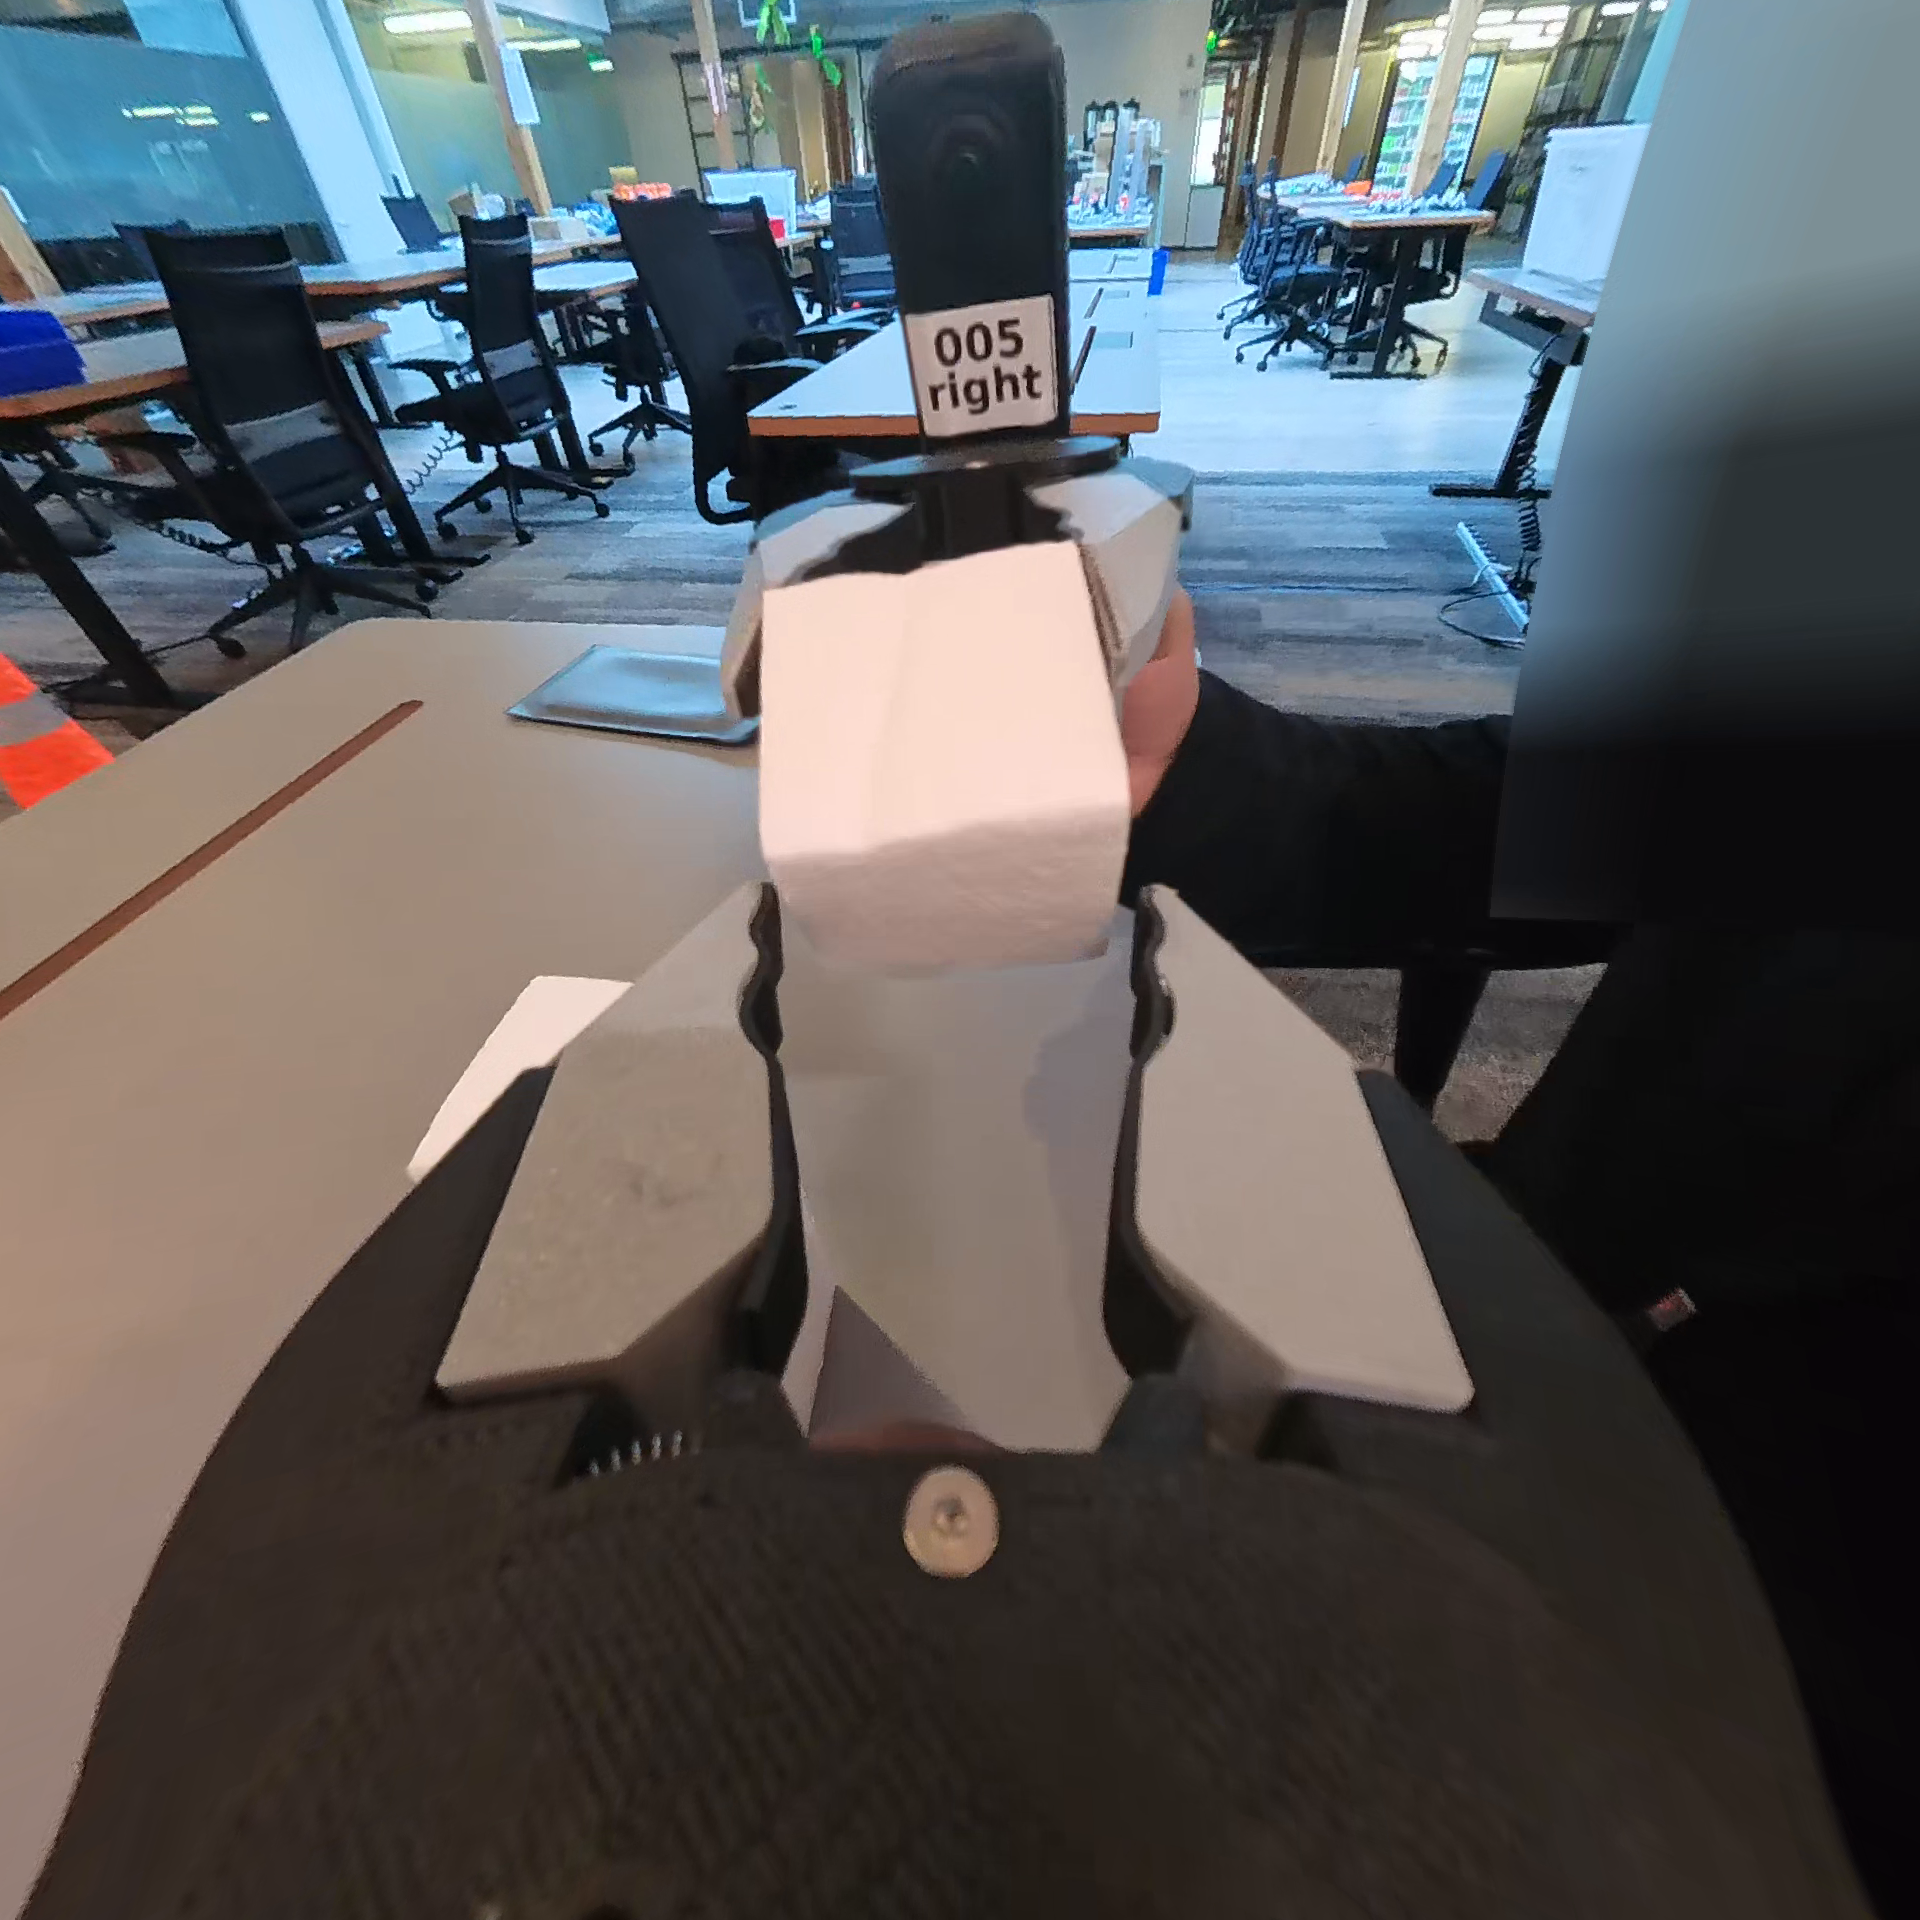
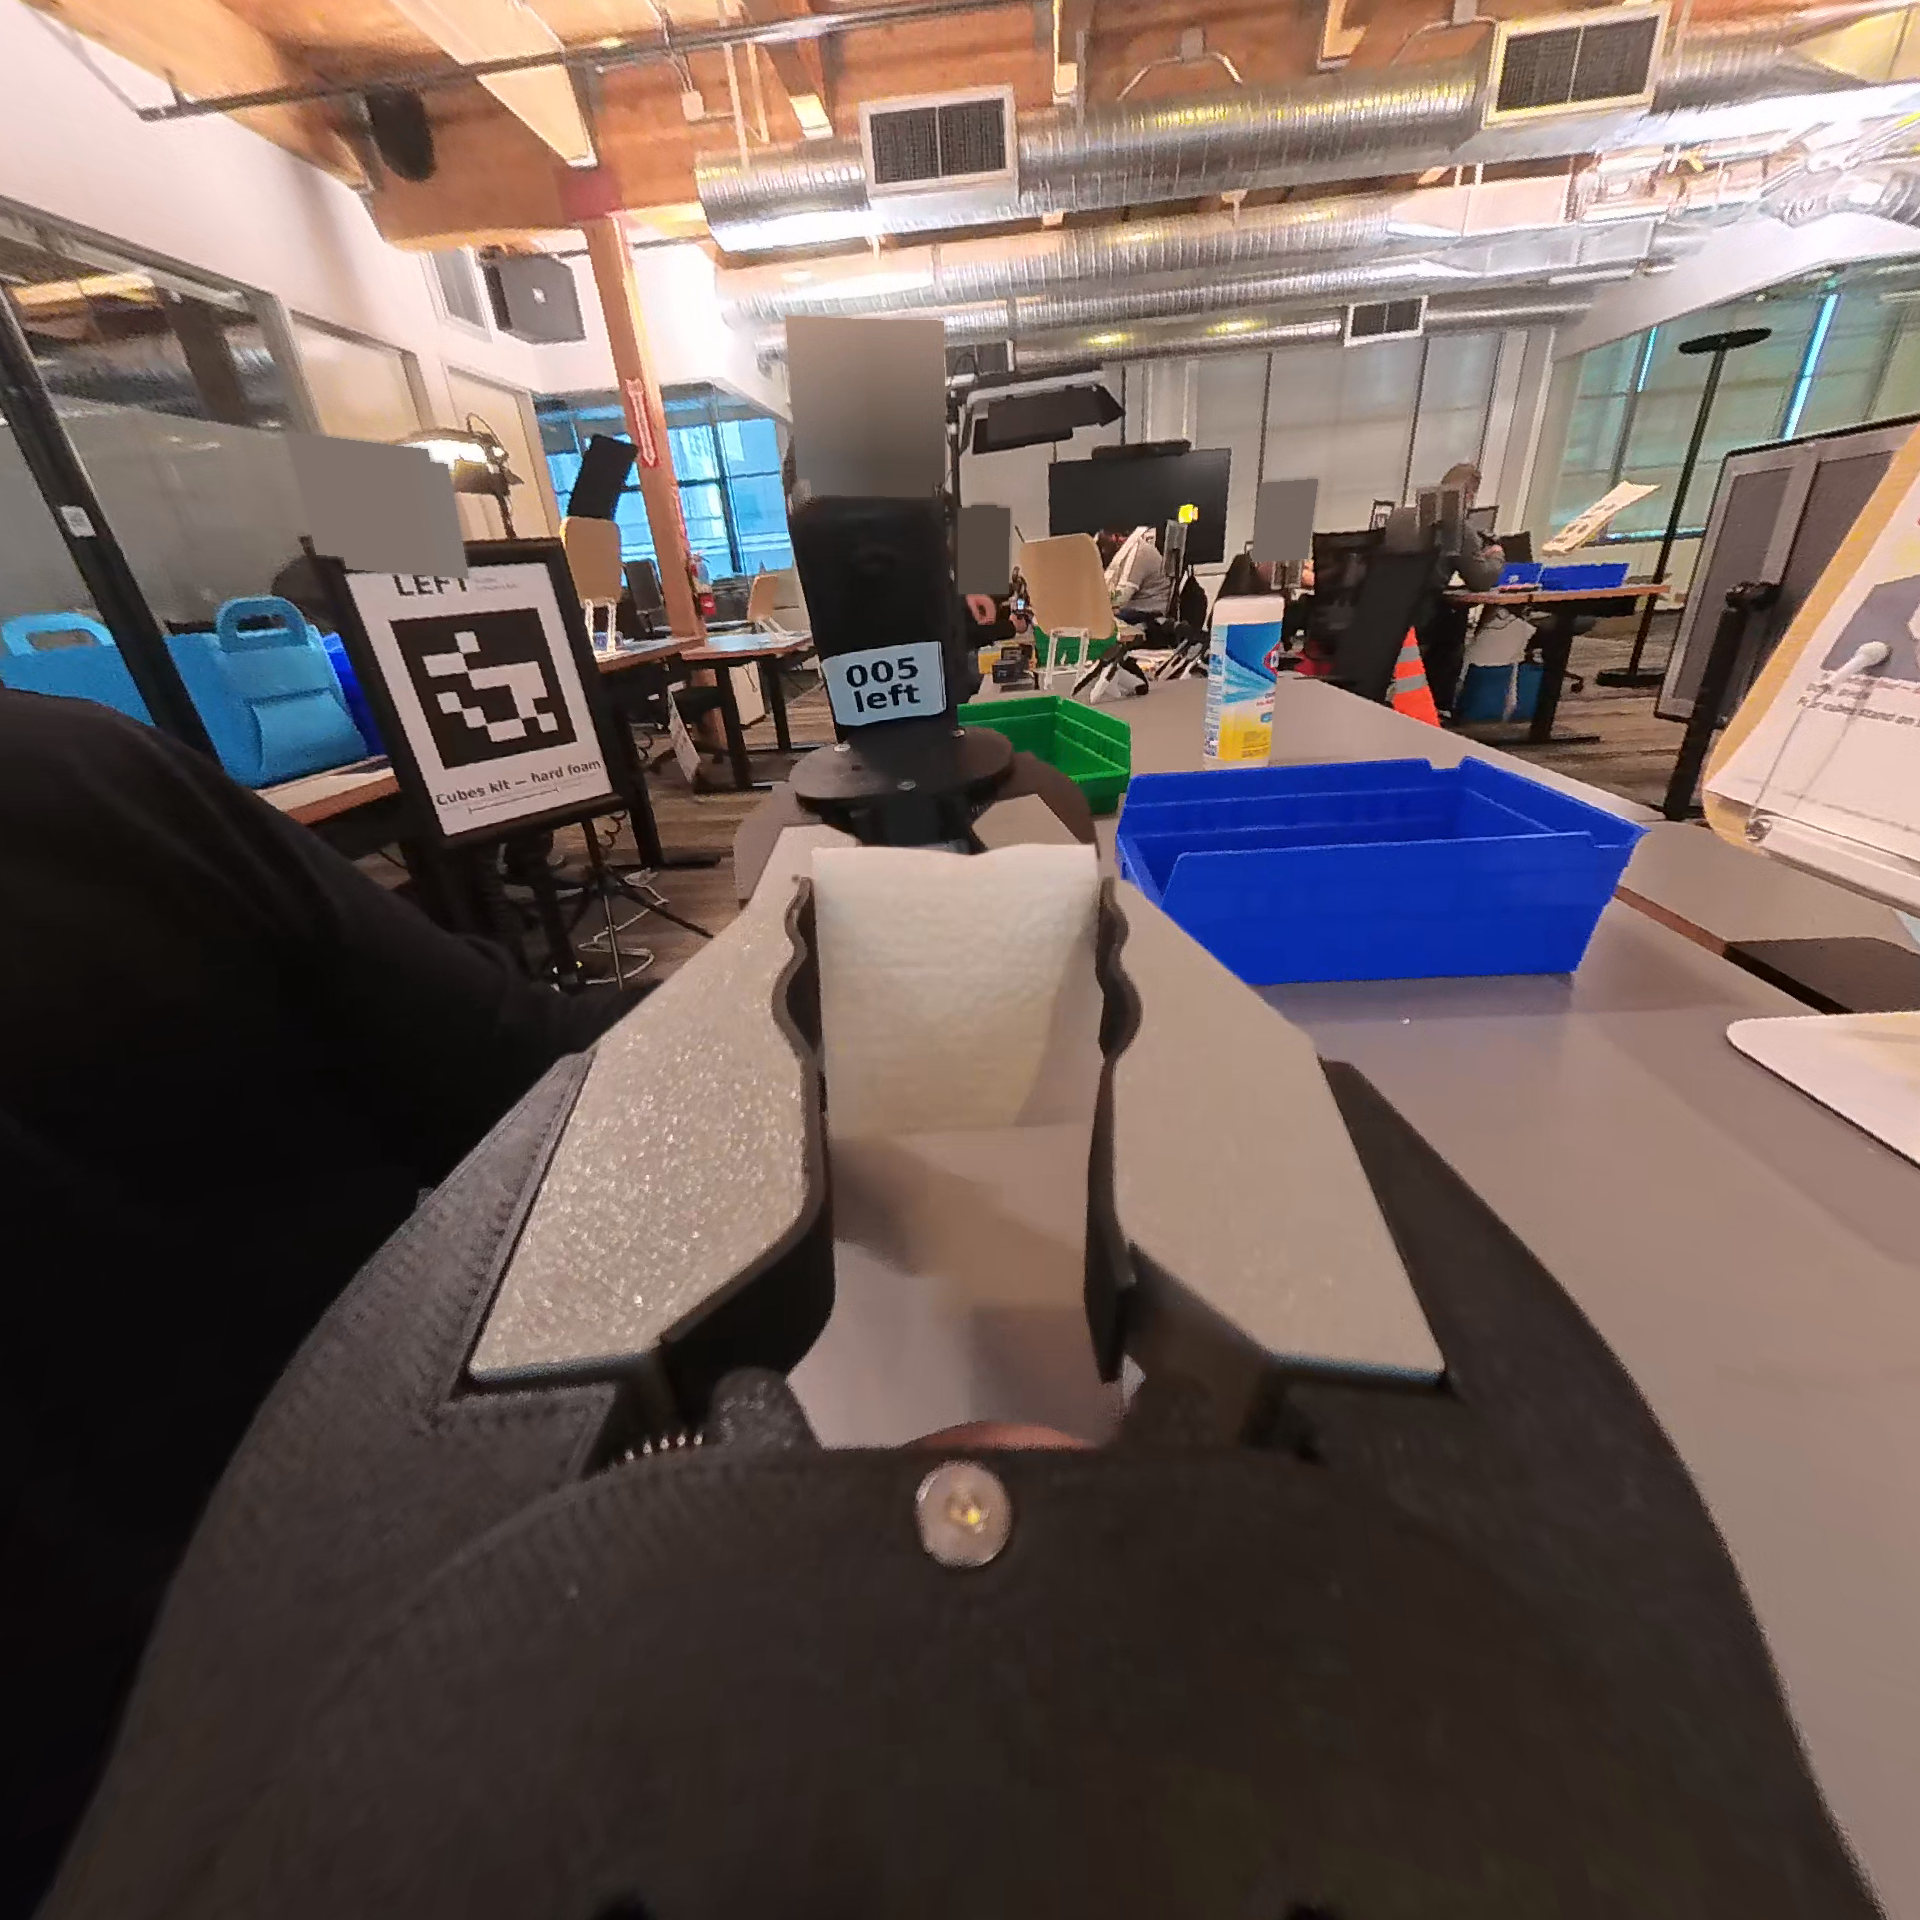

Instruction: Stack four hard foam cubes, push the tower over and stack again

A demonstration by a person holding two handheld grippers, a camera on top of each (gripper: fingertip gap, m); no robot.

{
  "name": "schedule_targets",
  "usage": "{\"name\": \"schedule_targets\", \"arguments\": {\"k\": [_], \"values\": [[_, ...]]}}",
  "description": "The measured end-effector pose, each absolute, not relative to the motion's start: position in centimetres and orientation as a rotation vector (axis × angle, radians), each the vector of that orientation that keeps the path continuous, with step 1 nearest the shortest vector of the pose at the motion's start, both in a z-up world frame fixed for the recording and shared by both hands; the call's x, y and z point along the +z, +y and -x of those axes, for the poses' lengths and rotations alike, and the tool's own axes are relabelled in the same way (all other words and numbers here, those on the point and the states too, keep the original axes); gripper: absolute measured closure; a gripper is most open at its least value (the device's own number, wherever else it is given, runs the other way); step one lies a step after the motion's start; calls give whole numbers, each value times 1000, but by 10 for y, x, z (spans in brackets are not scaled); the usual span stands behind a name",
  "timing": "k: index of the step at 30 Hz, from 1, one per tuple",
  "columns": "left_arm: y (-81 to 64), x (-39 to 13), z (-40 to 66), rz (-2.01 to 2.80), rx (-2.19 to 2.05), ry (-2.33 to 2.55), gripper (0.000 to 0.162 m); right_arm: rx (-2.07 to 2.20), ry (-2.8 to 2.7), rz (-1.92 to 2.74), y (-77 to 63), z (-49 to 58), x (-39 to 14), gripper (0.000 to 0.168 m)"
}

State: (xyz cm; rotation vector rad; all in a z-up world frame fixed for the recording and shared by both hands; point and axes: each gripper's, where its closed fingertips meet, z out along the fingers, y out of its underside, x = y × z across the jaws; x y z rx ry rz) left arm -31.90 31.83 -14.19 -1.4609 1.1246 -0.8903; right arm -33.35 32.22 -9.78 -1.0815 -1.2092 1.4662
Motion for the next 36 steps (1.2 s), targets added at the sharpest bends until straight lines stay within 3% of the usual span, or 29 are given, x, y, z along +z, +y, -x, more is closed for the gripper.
{"name": "schedule_targets", "arguments": {"k": [2, 7, 34, 36], "values": [[318, -143, 318, 1451, -890, 1147, 105, 1448, -1229, 1092, 321, 336, -102, 117], [315, -133, 327, 1422, -953, 1146, 107, 1400, -1278, 1105, 321, 336, -108, 117], [335, -152, 343, 1463, -897, 1255, 106, 1309, -1303, 1193, 338, 345, -129, 117], [343, -152, 349, 1480, -869, 1242, 100, 1276, -1292, 1186, 342, 344, -128, 117]]}}
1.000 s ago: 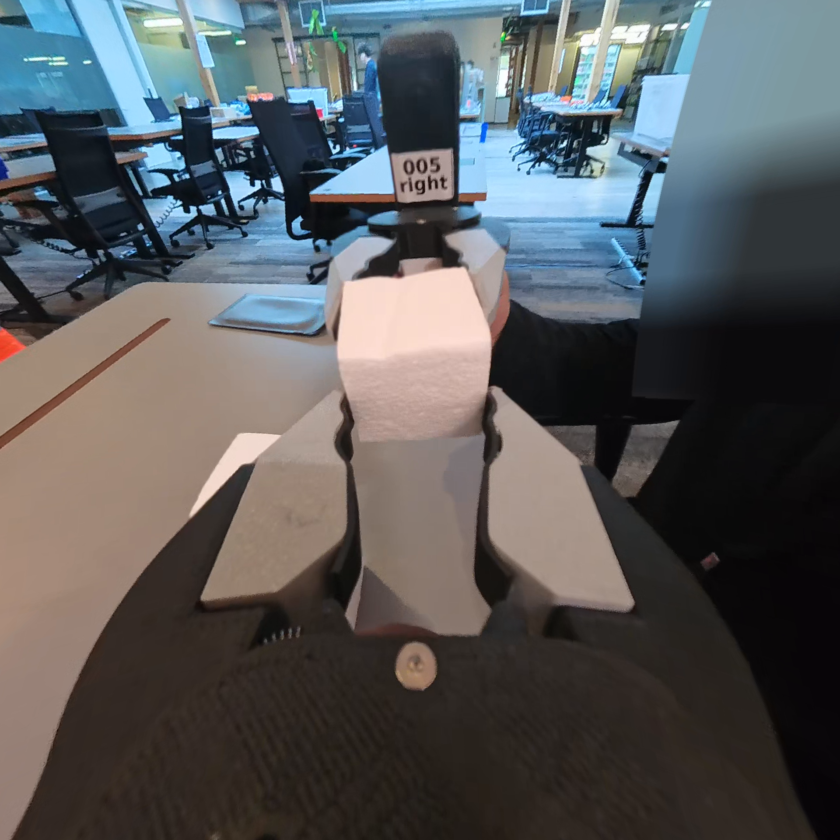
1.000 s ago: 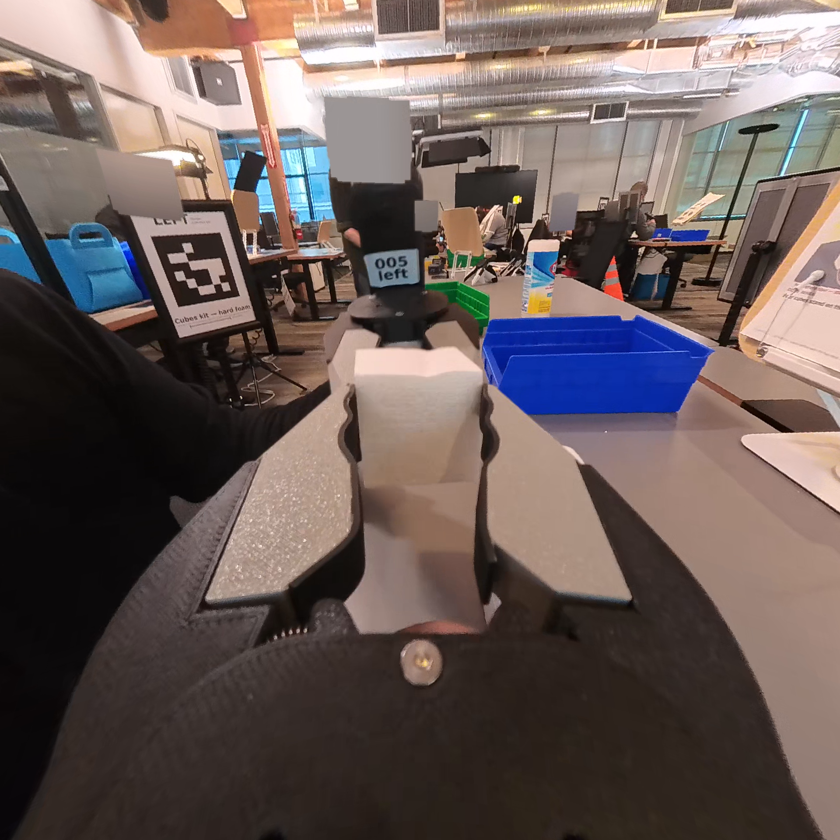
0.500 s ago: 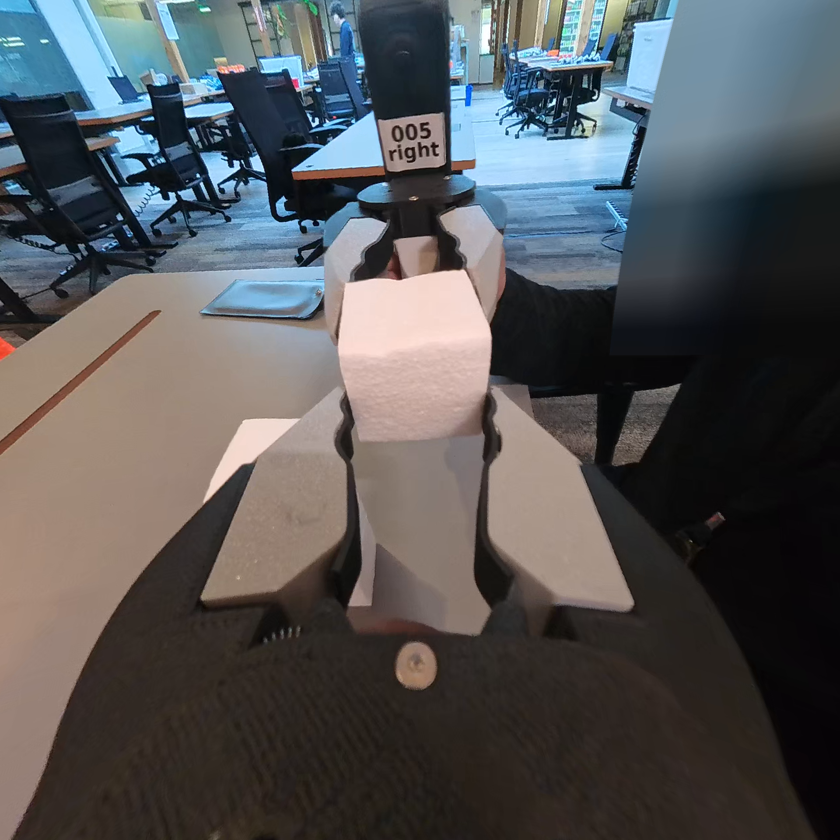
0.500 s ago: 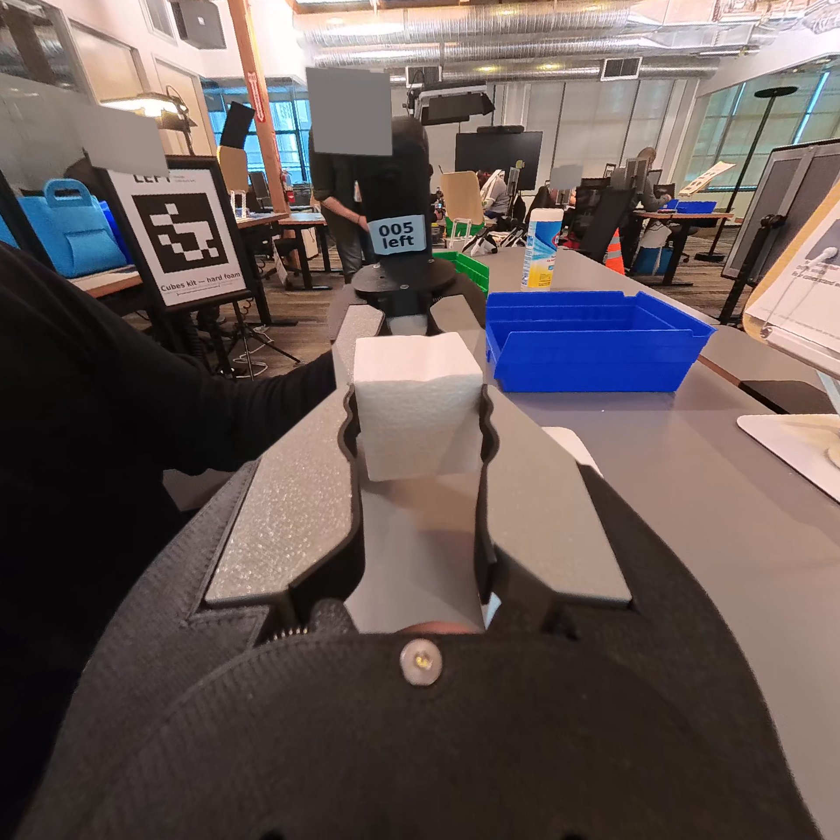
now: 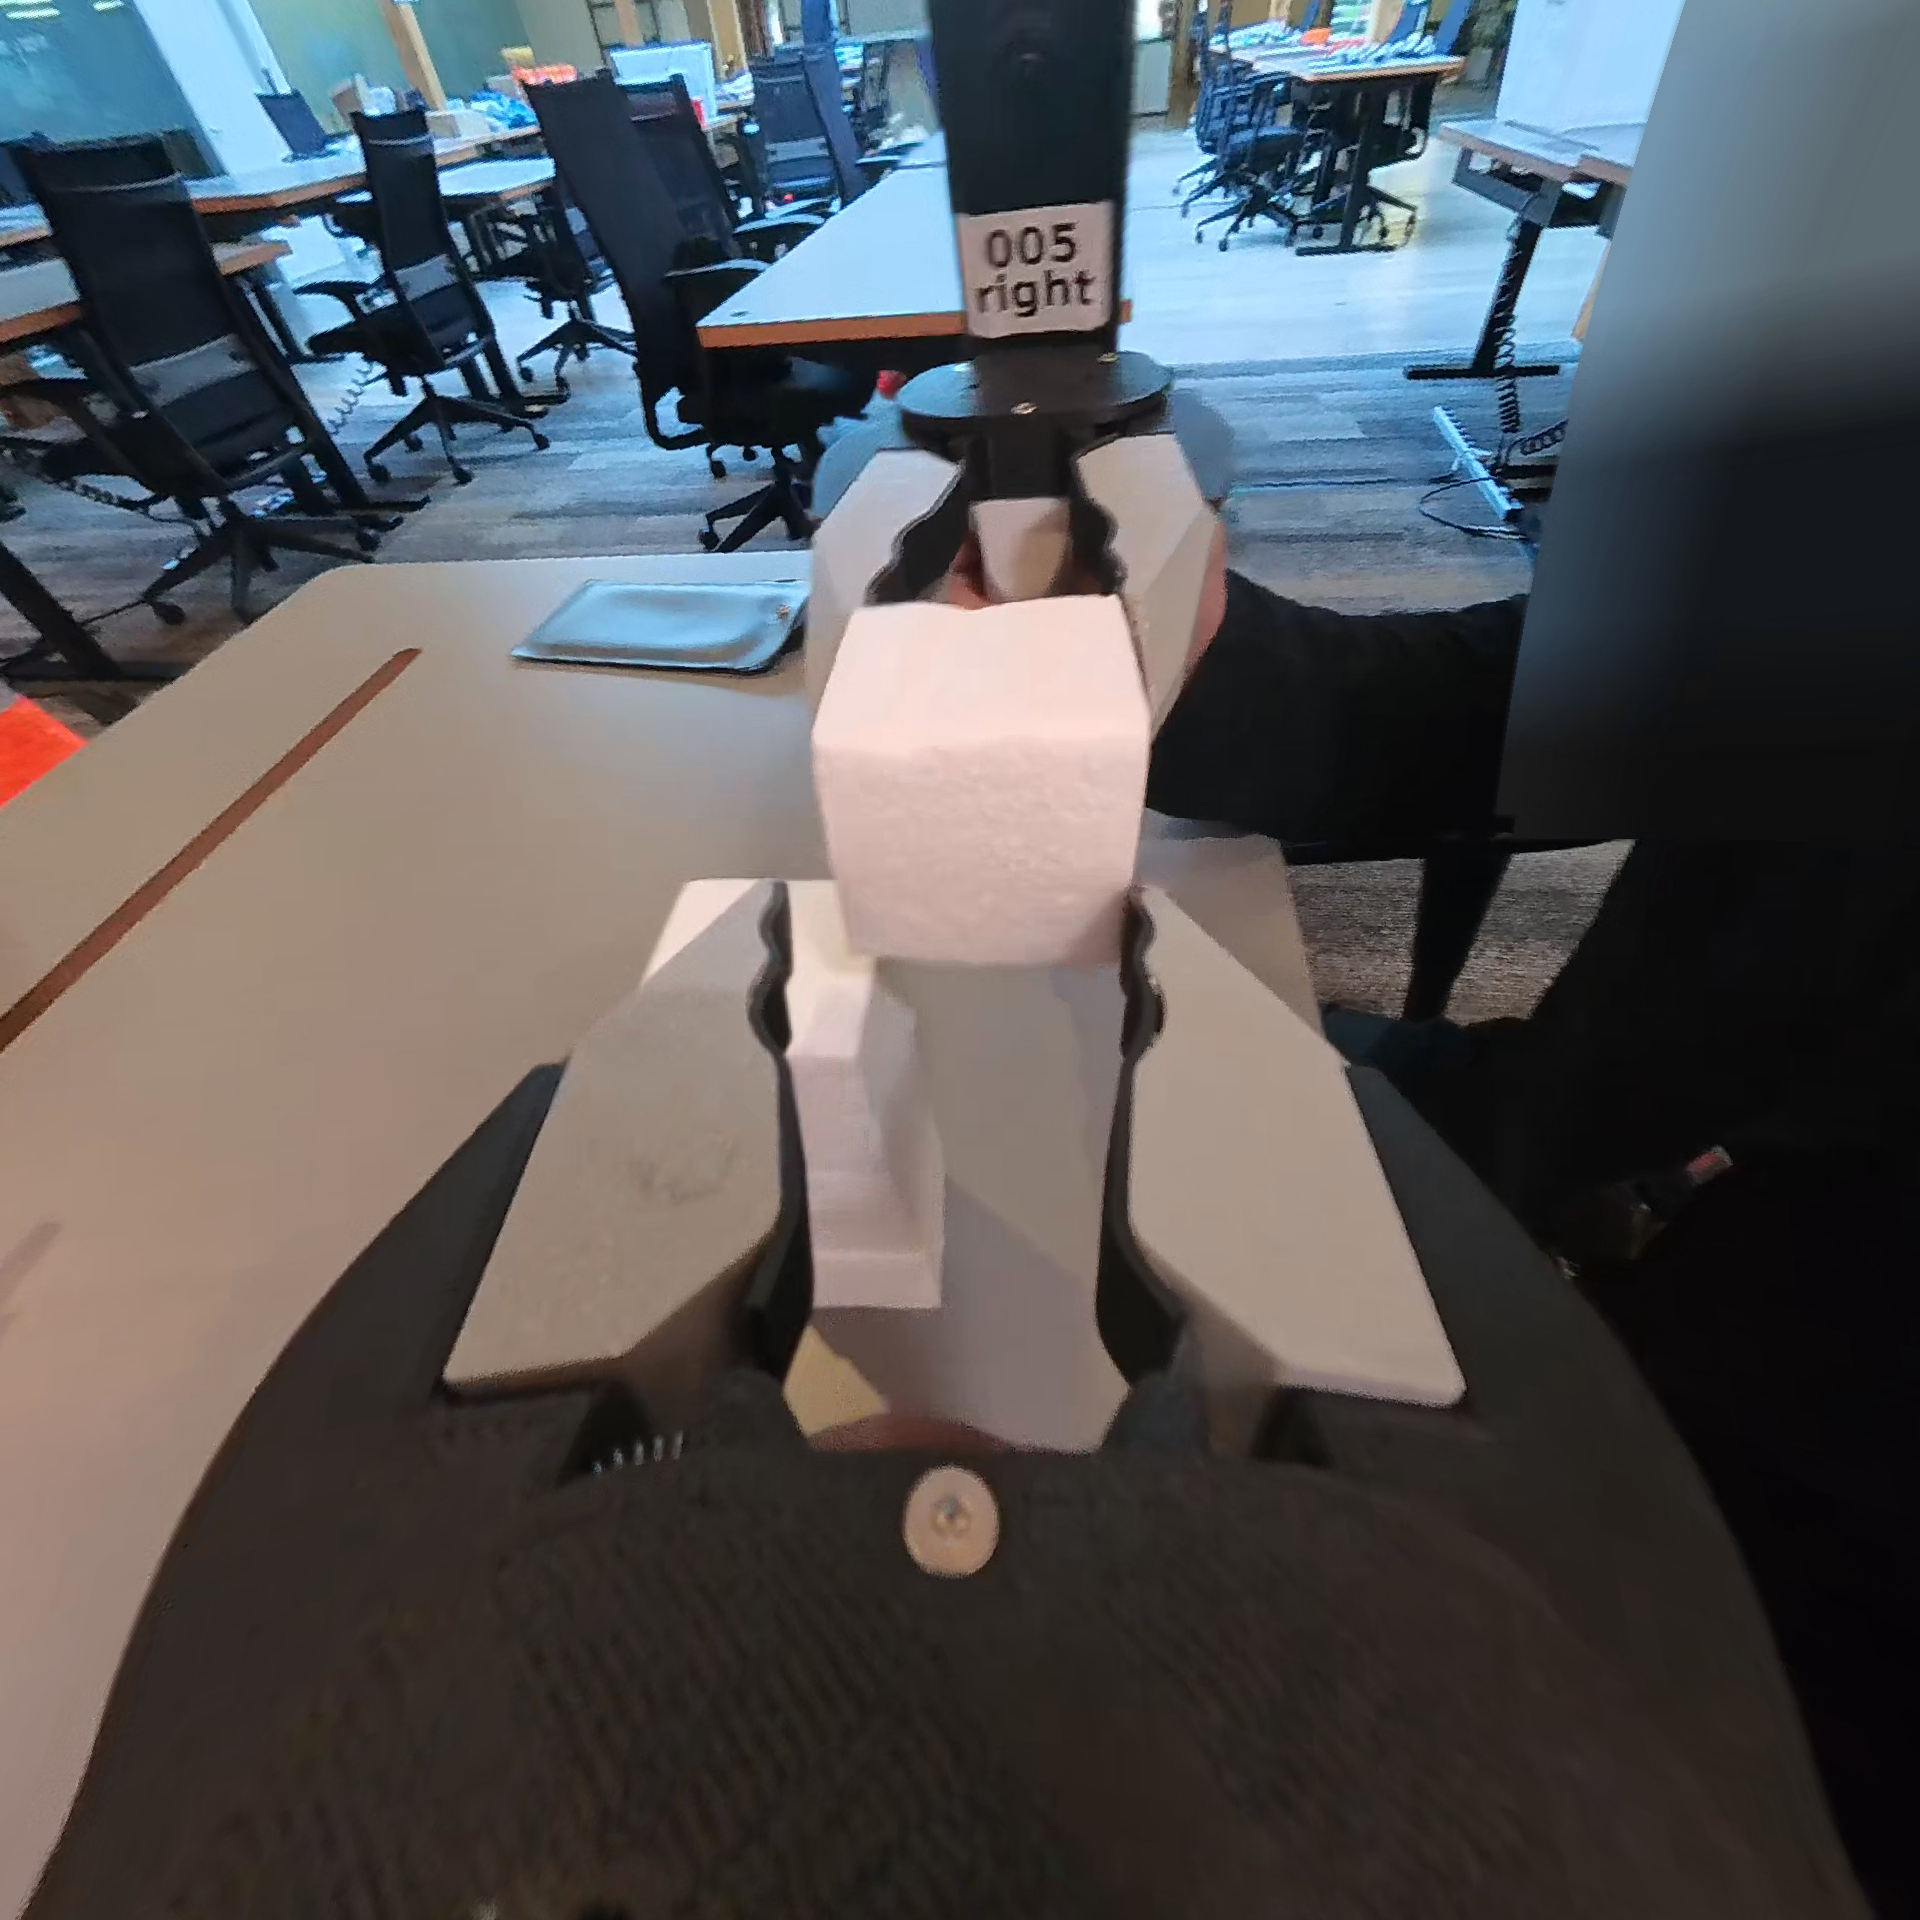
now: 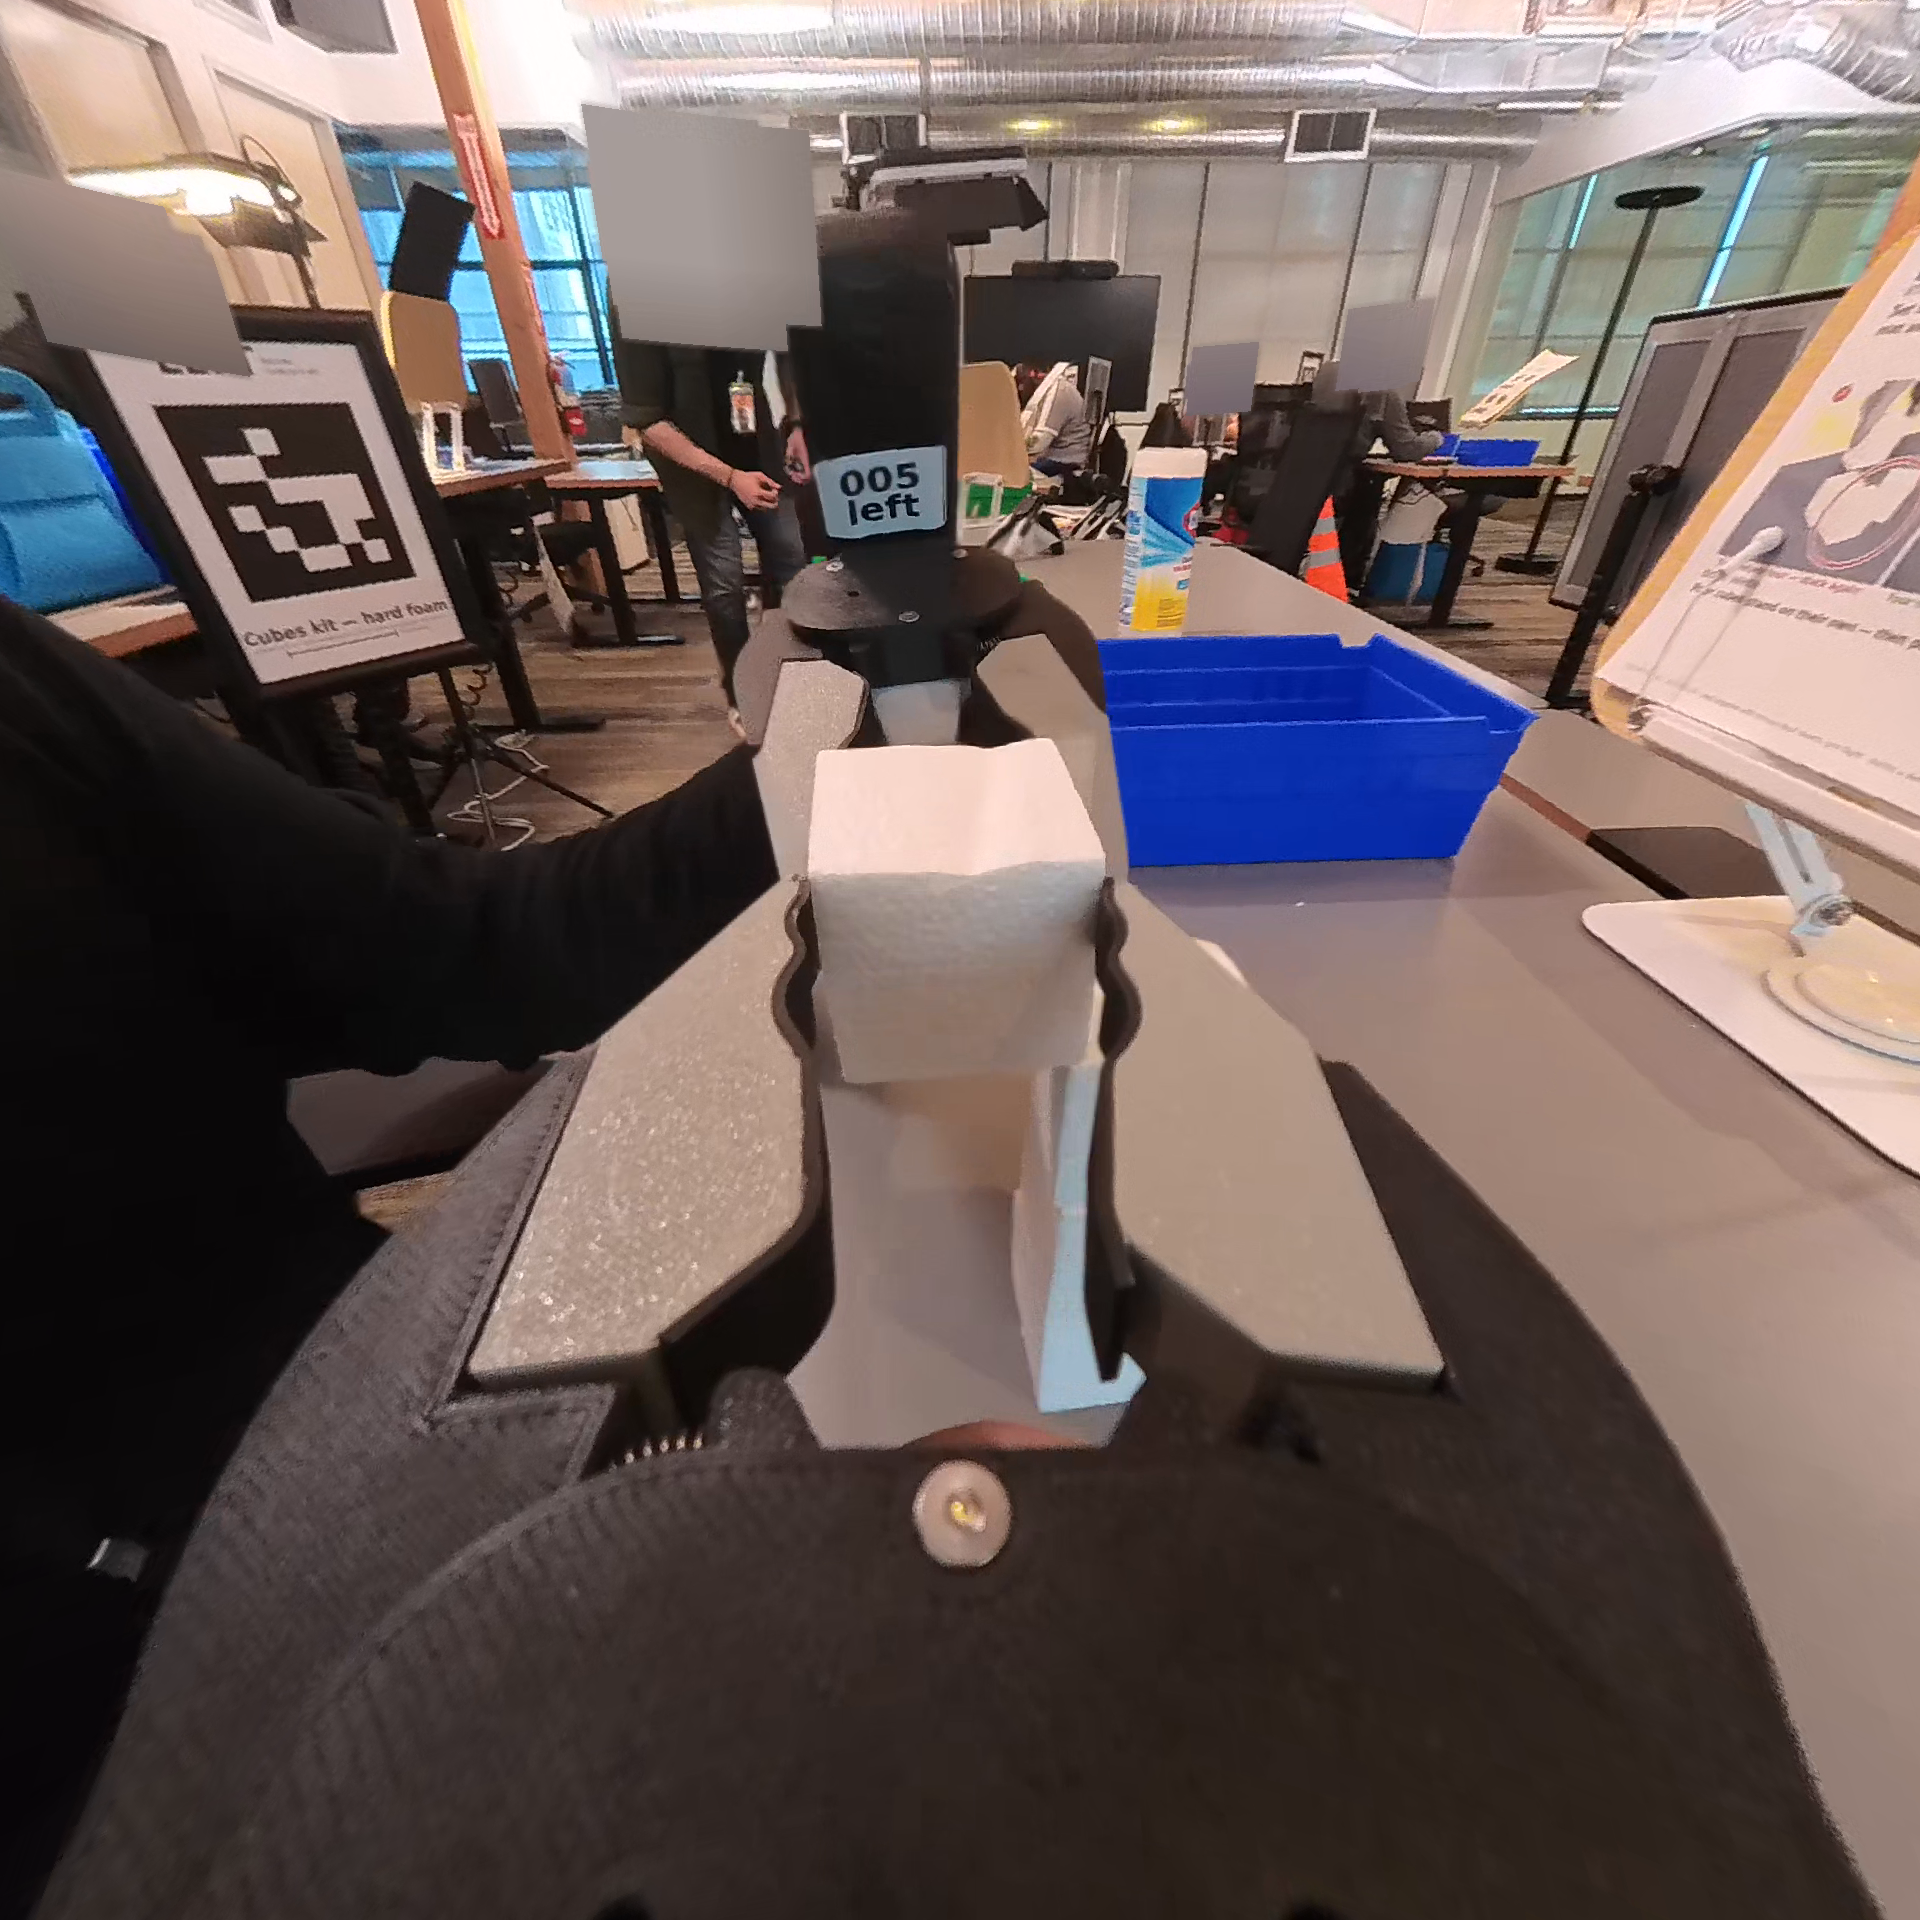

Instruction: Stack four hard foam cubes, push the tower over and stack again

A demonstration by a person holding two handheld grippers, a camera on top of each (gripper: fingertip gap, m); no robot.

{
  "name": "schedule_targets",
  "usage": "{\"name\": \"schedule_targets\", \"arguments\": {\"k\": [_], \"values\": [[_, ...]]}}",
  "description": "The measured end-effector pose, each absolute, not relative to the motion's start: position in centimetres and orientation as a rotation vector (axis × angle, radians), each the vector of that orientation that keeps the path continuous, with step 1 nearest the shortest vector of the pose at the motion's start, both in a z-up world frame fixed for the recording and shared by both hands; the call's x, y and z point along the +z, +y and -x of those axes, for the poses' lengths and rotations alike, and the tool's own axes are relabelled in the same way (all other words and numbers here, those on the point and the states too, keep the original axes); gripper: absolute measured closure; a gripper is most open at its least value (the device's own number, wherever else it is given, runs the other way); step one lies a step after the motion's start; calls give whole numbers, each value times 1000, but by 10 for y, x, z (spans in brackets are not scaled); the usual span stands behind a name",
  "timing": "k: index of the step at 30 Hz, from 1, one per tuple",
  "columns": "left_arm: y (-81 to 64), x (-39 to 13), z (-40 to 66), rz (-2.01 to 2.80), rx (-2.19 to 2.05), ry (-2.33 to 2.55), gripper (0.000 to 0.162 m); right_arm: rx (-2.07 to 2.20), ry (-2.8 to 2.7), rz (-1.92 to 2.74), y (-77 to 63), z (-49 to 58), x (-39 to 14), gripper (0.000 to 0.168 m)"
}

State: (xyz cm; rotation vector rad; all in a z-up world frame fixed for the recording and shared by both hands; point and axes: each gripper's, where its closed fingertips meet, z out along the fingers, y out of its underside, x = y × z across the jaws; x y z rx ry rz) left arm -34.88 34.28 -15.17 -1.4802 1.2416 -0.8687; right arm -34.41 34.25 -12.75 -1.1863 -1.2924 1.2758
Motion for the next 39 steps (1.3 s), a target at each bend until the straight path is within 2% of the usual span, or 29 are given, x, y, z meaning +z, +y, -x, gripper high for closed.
{"name": "schedule_targets", "arguments": {"k": [5, 9, 18, 39], "values": [[365, -130, 384, 1485, -918, 1150, 88, 1308, -1207, 1121, 360, 333, -106, 117], [401, -118, 420, 1477, -942, 938, 96, 1333, -1168, 1107, 377, 336, -107, 117], [463, -153, 471, 1622, -926, 525, 110, 1257, -1197, 1159, 391, 358, -121, 116], [468, -174, 469, 1703, -959, 514, 109, 1216, -1238, 1162, 406, 361, -108, 116]]}}
